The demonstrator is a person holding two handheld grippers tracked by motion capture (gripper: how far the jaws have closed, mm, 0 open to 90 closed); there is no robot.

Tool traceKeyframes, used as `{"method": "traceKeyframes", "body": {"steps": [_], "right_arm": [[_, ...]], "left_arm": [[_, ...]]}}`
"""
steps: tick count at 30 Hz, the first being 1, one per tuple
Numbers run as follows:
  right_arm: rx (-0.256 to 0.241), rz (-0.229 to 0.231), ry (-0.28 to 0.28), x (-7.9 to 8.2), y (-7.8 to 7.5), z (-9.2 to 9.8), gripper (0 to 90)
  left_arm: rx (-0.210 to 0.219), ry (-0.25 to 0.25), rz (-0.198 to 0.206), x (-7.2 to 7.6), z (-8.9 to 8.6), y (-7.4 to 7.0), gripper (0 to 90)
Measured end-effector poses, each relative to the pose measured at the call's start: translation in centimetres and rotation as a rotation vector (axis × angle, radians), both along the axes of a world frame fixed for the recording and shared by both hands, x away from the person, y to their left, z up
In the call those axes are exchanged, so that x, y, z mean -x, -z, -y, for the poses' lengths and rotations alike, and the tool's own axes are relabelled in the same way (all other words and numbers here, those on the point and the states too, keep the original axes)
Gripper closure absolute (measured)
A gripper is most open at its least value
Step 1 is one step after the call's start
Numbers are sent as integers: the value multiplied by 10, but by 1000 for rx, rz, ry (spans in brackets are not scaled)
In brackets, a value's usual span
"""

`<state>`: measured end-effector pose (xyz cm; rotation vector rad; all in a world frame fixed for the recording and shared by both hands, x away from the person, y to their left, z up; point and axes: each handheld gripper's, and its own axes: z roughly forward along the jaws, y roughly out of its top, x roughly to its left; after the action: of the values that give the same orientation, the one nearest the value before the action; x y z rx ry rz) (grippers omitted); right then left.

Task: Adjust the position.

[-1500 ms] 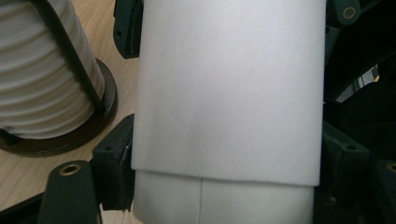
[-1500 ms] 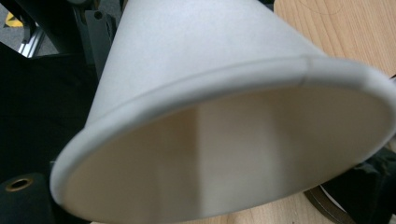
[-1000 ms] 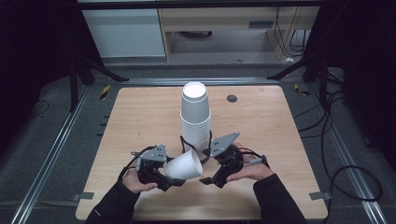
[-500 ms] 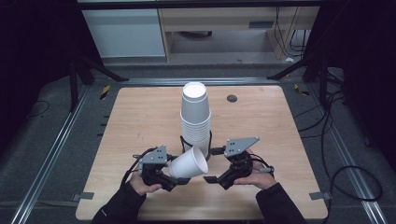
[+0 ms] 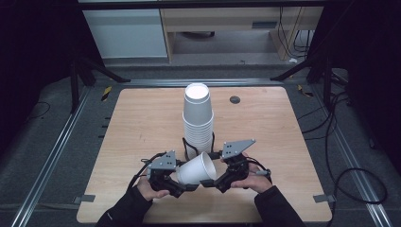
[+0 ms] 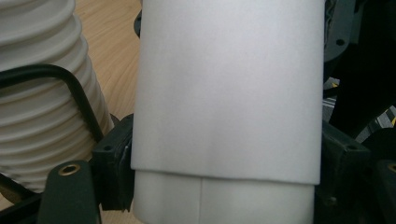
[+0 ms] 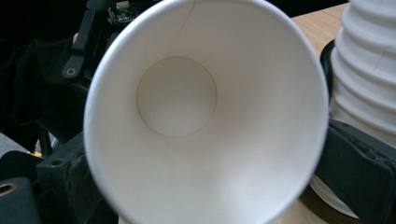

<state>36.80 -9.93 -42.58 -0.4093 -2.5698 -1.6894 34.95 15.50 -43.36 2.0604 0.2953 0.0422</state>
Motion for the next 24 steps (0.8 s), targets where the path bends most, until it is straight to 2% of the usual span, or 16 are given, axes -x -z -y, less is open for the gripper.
{"method": "traceKeyframes", "body": {"steps": [17, 24], "right_arm": [[0, -47, -41, -3, 5, -4, 68], [-5, -42, -47, -2, 4, -3, 85]], "left_arm": [[-35, 23, -9, 0, 5, 2, 221], [-33, 24, -21, 0, 5, 2, 211]]}}
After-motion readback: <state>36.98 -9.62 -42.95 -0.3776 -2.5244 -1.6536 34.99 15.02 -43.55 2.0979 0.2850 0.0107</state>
